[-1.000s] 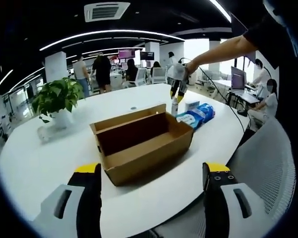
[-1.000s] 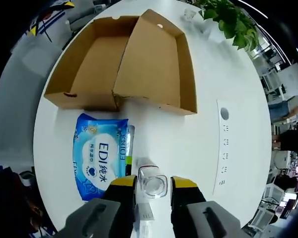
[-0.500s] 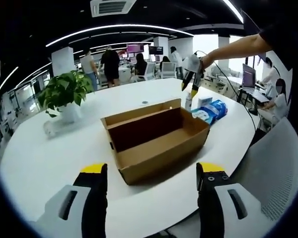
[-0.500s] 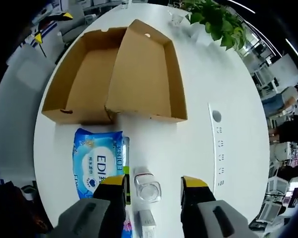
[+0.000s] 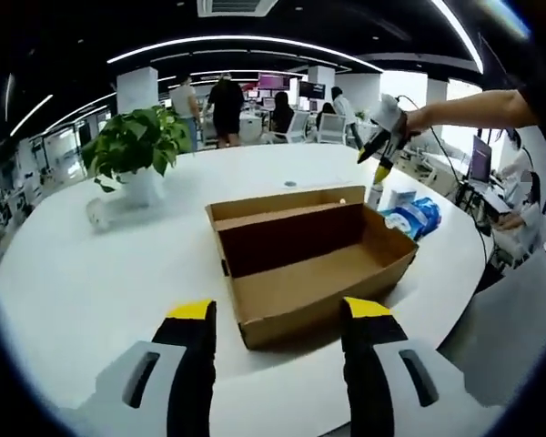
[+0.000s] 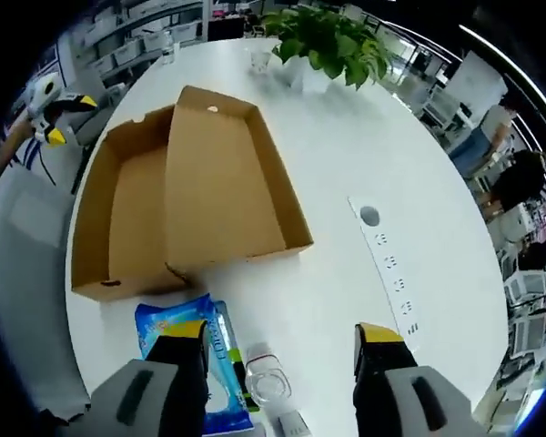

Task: Operate the shoe box by opening the lid, removing the specified soft item, and placing it in the target area until the item is outside and the box remains undamaged.

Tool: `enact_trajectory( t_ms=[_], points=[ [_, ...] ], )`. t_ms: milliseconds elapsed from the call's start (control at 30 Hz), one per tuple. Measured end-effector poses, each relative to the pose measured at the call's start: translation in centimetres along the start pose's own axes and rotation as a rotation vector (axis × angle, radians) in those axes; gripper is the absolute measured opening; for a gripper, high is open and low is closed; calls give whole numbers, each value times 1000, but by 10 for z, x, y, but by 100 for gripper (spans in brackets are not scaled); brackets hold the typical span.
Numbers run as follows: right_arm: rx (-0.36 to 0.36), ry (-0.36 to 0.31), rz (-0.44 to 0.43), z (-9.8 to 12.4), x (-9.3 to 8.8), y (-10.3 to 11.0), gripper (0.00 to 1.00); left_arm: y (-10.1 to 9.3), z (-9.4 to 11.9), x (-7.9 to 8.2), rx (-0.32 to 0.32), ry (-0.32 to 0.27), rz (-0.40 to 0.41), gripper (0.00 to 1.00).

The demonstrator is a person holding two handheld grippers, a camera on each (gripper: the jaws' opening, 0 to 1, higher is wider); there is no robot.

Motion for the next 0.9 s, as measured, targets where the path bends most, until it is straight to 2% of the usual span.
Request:
enact_trajectory(
  t_ms=[167,300,433,533,600,733,900],
  points=[
    [-30,-38,-126,0,10,0,63,12,-12,4,38,-9,68,33],
    [-38,-63,-185,-2,15,1,63,23,-19,0,69,30,68,29],
    [-49,-90,-222,-6,20,-1,62,30,-23,-4,73,59,102,22],
    [-81,-88,-264,-14,23,-6,57,34,-26,-7,89,68,100,20],
    [-118,-85,-271,-18,25,-11,54,35,-30,-11,89,73,116,18],
    [-134,-97,-320,-22,30,-8,51,35,-36,-17,98,97,123,13],
    [-162,-100,-336,-32,37,-9,47,35,-39,-18,96,103,164,8]
  ],
)
Point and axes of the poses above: the point that each gripper's makers call its tool centre point, and the gripper's own axes: z roughly backward along the fingers, y roughly to its left, x roughly out of its top, the point moved 7 cm from there along z, roughly backward along the fingers, and after that the axes turned 10 degrees about z, right-handed, at the moved point
